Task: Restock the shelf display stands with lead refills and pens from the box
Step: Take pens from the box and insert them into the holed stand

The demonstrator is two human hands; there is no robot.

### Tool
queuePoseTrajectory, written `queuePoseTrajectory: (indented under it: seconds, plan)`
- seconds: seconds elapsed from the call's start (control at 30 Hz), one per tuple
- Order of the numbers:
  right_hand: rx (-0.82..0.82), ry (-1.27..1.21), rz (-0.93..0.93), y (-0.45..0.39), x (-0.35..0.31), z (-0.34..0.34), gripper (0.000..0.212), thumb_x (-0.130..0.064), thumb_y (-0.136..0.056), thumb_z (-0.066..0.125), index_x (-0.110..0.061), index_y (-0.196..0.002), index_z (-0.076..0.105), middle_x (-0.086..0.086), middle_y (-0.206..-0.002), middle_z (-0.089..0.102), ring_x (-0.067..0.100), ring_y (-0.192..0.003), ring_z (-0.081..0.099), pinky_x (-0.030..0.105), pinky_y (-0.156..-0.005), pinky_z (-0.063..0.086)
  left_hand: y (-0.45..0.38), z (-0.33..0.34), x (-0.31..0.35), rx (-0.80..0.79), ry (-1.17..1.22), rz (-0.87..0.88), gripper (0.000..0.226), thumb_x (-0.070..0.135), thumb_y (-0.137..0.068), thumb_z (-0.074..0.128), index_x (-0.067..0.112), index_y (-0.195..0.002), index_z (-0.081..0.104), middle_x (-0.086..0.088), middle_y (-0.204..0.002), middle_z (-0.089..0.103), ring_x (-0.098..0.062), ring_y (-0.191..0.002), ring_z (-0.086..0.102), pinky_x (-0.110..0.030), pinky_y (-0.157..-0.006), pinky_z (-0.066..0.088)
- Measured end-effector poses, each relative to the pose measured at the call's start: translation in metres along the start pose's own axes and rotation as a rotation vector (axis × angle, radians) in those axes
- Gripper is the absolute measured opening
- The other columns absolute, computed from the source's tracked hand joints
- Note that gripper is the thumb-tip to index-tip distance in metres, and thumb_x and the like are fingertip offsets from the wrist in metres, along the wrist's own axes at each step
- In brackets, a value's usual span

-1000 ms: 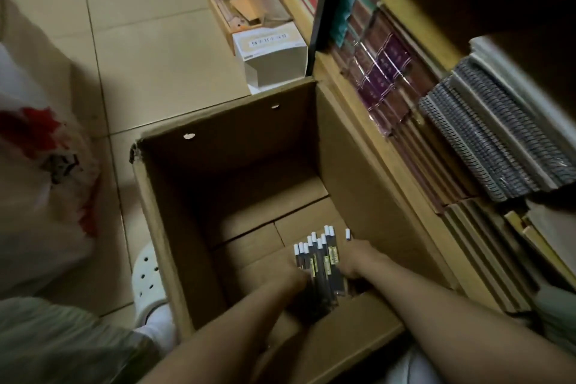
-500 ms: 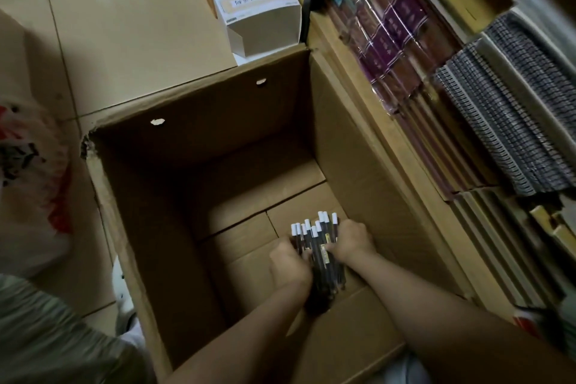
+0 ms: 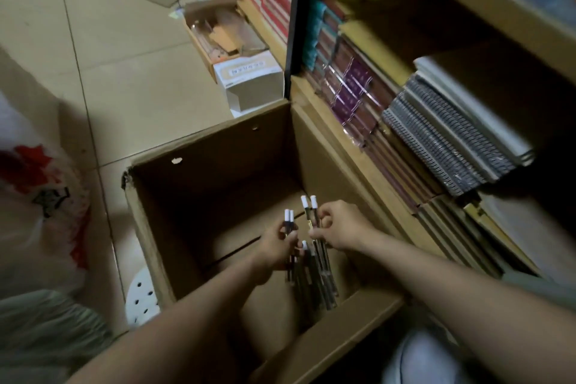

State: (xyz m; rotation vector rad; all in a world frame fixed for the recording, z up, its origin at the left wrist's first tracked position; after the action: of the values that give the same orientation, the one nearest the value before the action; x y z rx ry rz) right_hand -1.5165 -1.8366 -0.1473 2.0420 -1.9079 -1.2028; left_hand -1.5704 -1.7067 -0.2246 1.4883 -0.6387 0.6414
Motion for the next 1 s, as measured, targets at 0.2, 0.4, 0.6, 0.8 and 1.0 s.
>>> queuePoseTrajectory:
  seconds: [0.2, 0.4, 0.6, 0.8, 1.0]
  plan:
    - [0.064, -0.224, -0.208, 0.083, -0.055, -0.118, 0.009, -0.015, -0.086, 0.072, -0.013, -0.091, 0.065, 0.003, -0.073, 0.068, 0.015, -0.075, 0.070, 0.025, -0.060, 0.059, 0.045, -0.006, 0.147, -0.181, -0.068, 0.308, 0.017, 0.024, -0.104, 0.040, 0.023, -0.119, 0.048, -0.007, -0.085, 0.056, -0.015, -0.067, 0.057, -0.025, -0.051, 0.051]
    - [0.206, -0.417, -0.344, 0.158, -0.069, -0.203, 0.012, -0.013, -0.084, 0.073, -0.015, -0.095, 0.067, 0.003, -0.086, 0.076, 0.013, -0.079, 0.073, 0.027, -0.066, 0.061, 0.124, 0.020, 0.237, -0.496, 0.130, 0.462, 0.024, 0.041, -0.098, 0.047, 0.027, -0.095, 0.066, 0.006, -0.063, 0.058, -0.006, -0.051, 0.050, -0.022, -0.047, 0.042]
    - [0.366, -0.515, -0.423, 0.186, -0.068, -0.247, 0.020, -0.004, -0.085, 0.071, -0.015, -0.101, 0.065, 0.002, -0.079, 0.075, 0.011, -0.072, 0.073, 0.022, -0.059, 0.056, 0.165, 0.053, 0.280, -0.660, 0.132, 0.588, 0.024, 0.037, -0.092, 0.062, 0.015, -0.101, 0.066, 0.001, -0.073, 0.054, -0.009, -0.060, 0.045, -0.022, -0.058, 0.041]
    - [0.552, -0.622, -0.473, 0.192, -0.048, -0.261, 0.026, -0.006, -0.086, 0.071, -0.014, -0.108, 0.059, 0.003, -0.085, 0.076, 0.010, -0.070, 0.073, 0.016, -0.053, 0.052, 0.163, 0.075, 0.300, -0.725, 0.049, 0.687, 0.027, 0.027, -0.090, 0.065, 0.011, -0.111, 0.061, 0.005, -0.068, 0.054, -0.007, -0.056, 0.041, -0.020, -0.052, 0.037]
    - [0.719, -0.610, -0.440, 0.202, -0.029, -0.272, 0.035, -0.016, -0.080, 0.078, -0.021, -0.107, 0.056, -0.001, -0.089, 0.076, 0.017, -0.080, 0.074, 0.038, -0.073, 0.062, 0.161, 0.099, 0.312, -0.792, -0.136, 0.748, 0.028, 0.026, -0.092, 0.060, 0.007, -0.112, 0.064, 0.008, -0.065, 0.056, -0.003, -0.053, 0.042, -0.015, -0.048, 0.037]
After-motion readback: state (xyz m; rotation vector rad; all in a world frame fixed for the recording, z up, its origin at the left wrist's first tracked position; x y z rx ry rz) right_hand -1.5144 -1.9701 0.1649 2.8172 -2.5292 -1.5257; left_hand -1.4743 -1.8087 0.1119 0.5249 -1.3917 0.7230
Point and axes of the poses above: each hand's wrist, its own y-axis away from the middle knuckle, its own z-axis out of the palm, x = y × z, the point moved 2 cm from there along -y, towards the middle knuckle
